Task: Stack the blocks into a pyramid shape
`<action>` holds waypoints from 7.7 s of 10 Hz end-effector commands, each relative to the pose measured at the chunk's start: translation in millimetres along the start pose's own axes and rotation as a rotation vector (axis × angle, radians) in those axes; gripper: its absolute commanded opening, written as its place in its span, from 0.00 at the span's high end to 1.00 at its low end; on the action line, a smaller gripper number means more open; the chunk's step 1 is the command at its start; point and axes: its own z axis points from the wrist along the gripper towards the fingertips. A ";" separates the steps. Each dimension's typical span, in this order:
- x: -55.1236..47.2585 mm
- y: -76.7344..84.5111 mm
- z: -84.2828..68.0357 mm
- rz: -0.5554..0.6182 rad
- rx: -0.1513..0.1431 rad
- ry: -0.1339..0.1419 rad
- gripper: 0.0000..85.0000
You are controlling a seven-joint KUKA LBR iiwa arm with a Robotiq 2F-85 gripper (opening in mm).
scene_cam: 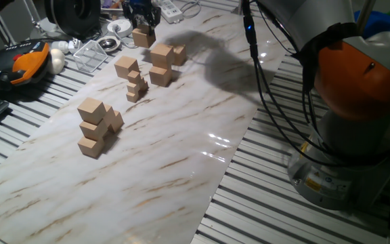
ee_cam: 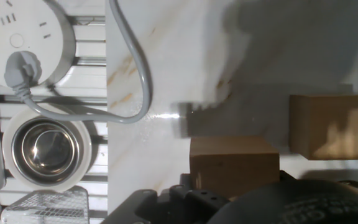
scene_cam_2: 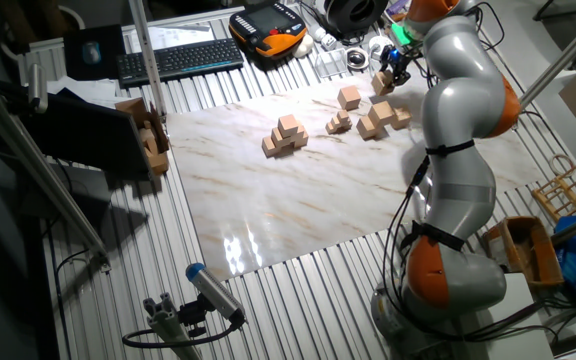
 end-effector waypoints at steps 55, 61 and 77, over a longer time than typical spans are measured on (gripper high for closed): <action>-4.2 -105.8 -0.2 0.058 0.012 0.060 1.00; -2.2 -107.0 0.6 0.061 0.012 0.057 1.00; 3.4 -109.8 6.6 0.068 0.006 0.065 1.00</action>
